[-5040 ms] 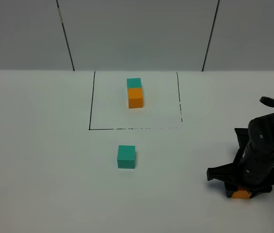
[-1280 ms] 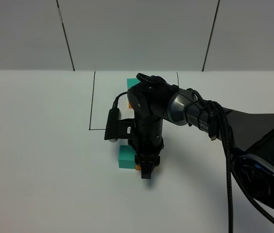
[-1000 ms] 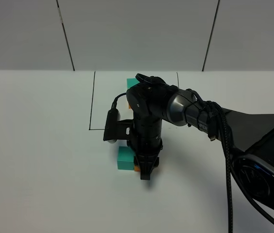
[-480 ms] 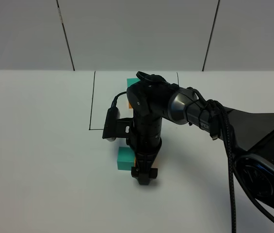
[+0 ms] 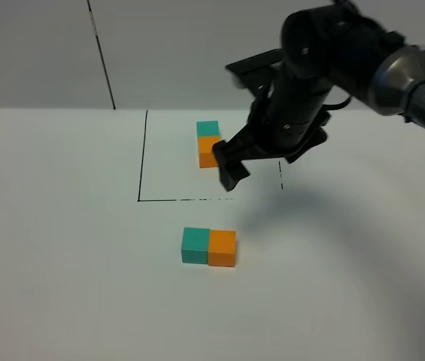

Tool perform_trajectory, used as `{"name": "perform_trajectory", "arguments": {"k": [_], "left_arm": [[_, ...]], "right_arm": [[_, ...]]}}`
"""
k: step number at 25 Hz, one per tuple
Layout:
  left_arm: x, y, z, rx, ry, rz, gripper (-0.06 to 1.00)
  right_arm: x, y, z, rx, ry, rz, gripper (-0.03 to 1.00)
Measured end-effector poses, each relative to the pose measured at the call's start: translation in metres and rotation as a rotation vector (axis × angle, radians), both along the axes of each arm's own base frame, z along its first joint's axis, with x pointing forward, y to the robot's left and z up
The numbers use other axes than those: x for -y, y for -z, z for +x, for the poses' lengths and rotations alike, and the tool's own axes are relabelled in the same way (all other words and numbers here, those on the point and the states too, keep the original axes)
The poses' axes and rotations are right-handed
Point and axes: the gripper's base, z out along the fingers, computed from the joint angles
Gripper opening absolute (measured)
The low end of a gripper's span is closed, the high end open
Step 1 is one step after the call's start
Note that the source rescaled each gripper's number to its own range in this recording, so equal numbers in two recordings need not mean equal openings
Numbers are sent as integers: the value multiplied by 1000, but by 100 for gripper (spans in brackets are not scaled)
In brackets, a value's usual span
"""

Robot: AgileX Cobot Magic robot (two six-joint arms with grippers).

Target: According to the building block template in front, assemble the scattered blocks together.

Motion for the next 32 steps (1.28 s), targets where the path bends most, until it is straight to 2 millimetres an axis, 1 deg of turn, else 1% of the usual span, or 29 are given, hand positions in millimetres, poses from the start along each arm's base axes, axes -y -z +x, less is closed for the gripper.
{"name": "perform_trajectory", "arguments": {"k": [2,3,5,6,9,10,12,13,15,18,21,24,26,29,32], "left_arm": [[0,0,0,0,0,0,69],[0,0,0,0,0,0,69],[0,0,0,0,0,0,69],[0,0,0,0,0,0,69],[0,0,0,0,0,0,69],[0,0,0,0,0,0,69],[0,0,0,0,0,0,69],[0,0,0,0,0,0,69],[0,0,0,0,0,0,69],[0,0,0,0,0,0,69],[0,0,0,0,0,0,69],[0,0,0,0,0,0,69],[0,0,0,0,0,0,69],[0,0,0,0,0,0,69],[0,0,0,0,0,0,69]], "right_arm": [[22,-19,-4,36,142,39,100],[32,-25,-7,60,198,57,100],[49,-42,-23,137,274,84,100],[55,-49,-31,184,305,102,100],[70,-61,-64,300,386,149,100],[73,-61,-72,332,411,175,100],[78,-54,-92,361,449,212,100],[80,-51,-99,379,463,231,100],[85,-37,-114,388,480,246,100],[88,-21,-126,403,482,252,100],[86,-17,-128,425,430,226,100],[75,-27,-121,461,328,177,100],[62,-36,-108,461,239,121,100],[35,-40,-84,411,78,-6,100],[4,-29,-58,334,-113,-149,100]]}}
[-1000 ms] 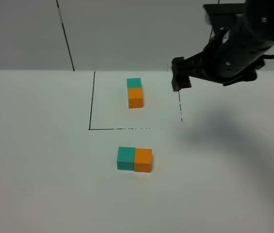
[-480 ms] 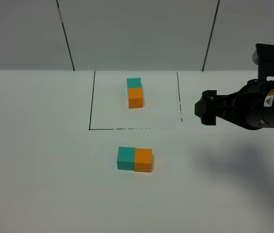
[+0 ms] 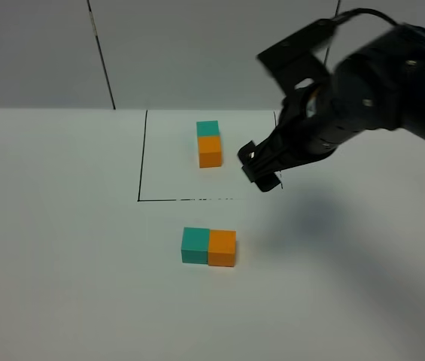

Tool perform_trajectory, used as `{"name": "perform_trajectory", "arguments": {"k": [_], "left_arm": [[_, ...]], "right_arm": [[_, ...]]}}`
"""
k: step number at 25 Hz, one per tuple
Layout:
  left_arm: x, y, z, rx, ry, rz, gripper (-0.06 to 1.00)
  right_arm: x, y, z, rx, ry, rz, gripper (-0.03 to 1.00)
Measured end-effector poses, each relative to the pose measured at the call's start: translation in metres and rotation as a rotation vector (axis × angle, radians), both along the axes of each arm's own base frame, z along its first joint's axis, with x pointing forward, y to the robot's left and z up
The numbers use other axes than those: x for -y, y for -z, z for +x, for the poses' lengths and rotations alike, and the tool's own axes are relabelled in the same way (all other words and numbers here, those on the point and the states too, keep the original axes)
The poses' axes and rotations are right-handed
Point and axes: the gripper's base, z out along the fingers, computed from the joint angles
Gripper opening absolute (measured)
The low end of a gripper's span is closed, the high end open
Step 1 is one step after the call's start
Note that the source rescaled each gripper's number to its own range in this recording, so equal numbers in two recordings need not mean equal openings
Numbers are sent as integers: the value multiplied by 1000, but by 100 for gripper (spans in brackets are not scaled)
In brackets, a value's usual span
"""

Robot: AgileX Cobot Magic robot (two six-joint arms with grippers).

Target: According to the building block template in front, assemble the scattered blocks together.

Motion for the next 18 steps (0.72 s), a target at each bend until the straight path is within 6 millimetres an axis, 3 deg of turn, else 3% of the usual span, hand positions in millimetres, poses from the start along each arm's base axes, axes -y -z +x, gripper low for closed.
{"name": "perform_trajectory", "arguments": {"k": [4,7,13,18], "left_arm": [[0,0,0,0,0,0,69],[0,0,0,0,0,0,69],[0,0,0,0,0,0,69],[0,0,0,0,0,0,69]], "right_arm": [[-42,28,26,-82,-228,-177,100],[-68,53,33,-160,-339,-265,100],[-111,89,32,-268,-500,-340,100],[-133,94,27,-258,-605,-332,100]]}}
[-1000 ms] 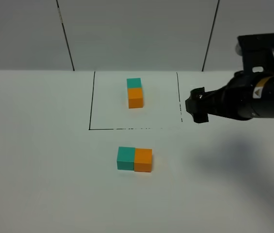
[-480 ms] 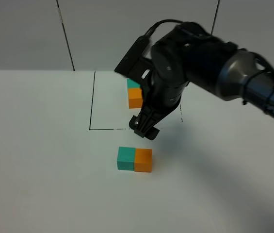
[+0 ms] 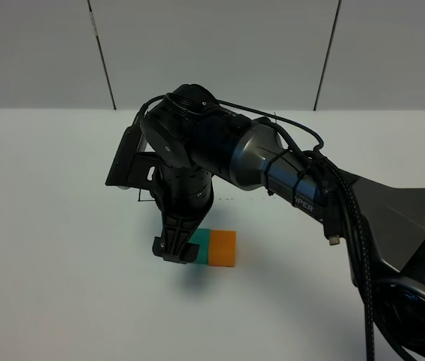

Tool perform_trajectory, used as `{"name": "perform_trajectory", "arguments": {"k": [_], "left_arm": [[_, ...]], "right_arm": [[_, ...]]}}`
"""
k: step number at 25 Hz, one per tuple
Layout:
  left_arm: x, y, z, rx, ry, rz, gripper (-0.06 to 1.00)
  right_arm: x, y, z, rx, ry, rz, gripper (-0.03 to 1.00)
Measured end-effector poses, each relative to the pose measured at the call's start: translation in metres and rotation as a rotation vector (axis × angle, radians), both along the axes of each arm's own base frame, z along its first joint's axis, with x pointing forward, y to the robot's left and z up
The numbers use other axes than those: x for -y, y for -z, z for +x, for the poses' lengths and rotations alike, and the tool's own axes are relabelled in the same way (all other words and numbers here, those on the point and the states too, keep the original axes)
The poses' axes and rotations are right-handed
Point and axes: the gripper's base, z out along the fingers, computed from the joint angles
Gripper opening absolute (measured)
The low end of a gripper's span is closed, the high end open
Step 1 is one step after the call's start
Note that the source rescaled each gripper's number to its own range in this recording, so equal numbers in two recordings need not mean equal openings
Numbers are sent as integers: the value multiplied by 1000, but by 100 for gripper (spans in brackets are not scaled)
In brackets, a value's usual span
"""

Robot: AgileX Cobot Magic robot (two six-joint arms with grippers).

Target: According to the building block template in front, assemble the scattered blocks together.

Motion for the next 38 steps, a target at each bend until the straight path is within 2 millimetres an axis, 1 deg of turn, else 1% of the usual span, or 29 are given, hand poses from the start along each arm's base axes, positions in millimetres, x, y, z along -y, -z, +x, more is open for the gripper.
{"name": "perform_trajectory", "arguments": {"k": [3,9,13,16,22,27,32,38], "left_arm": [[0,0,0,0,0,0,69],[0,0,0,0,0,0,69],[0,0,0,0,0,0,69],[0,0,0,0,0,0,69],[0,0,0,0,0,0,69],[0,0,0,0,0,0,69],[0,0,0,0,0,0,69],[0,0,0,0,0,0,69]], "right_arm": [[3,6,4,-6,-11,-14,99],[20,28,22,-28,-37,-46,99],[24,40,28,-33,-49,-46,99],[24,53,30,-59,-48,-48,97],[21,69,29,-102,-61,-41,93],[21,86,28,-138,-60,-57,88],[26,87,31,-150,-41,-45,82],[26,88,31,-162,-32,-31,81]]}}
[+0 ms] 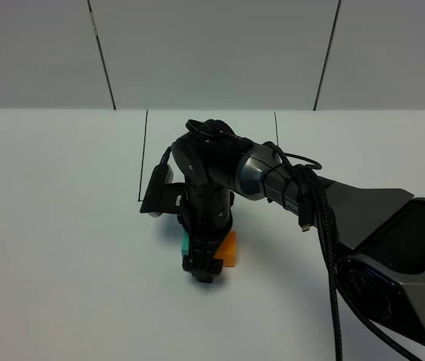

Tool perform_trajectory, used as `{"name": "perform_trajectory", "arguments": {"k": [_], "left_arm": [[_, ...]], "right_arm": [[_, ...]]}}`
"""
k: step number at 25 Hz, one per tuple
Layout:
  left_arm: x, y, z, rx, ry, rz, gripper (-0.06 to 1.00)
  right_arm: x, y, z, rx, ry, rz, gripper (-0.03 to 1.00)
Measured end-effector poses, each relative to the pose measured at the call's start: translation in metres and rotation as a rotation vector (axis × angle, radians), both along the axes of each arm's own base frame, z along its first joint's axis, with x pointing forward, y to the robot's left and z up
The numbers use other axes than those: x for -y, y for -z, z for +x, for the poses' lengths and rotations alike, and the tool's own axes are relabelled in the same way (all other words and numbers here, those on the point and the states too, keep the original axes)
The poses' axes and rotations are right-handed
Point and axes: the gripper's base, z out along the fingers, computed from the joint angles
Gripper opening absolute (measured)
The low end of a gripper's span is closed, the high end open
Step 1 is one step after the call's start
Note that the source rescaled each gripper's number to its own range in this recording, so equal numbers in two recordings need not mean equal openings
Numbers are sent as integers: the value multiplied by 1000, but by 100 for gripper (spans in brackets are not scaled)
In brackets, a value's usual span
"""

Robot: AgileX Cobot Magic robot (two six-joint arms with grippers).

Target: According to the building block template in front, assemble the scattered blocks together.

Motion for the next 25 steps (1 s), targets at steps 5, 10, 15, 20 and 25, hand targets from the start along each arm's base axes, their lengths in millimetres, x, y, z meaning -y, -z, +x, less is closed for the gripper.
{"name": "perform_trajectory", "arguments": {"k": [5,10,15,20,25], "left_arm": [[0,0,0,0,0,0,69],[0,0,0,1,0,0,69],[0,0,0,0,0,0,69],[0,0,0,0,0,0,69],[0,0,0,0,0,0,69]], "right_arm": [[0,0,0,-2,0,0,80],[0,0,0,-1,0,0,72],[-1,0,0,-1,1,3,44],[-1,0,0,-1,1,3,4],[-1,0,0,-1,1,3,1]]}}
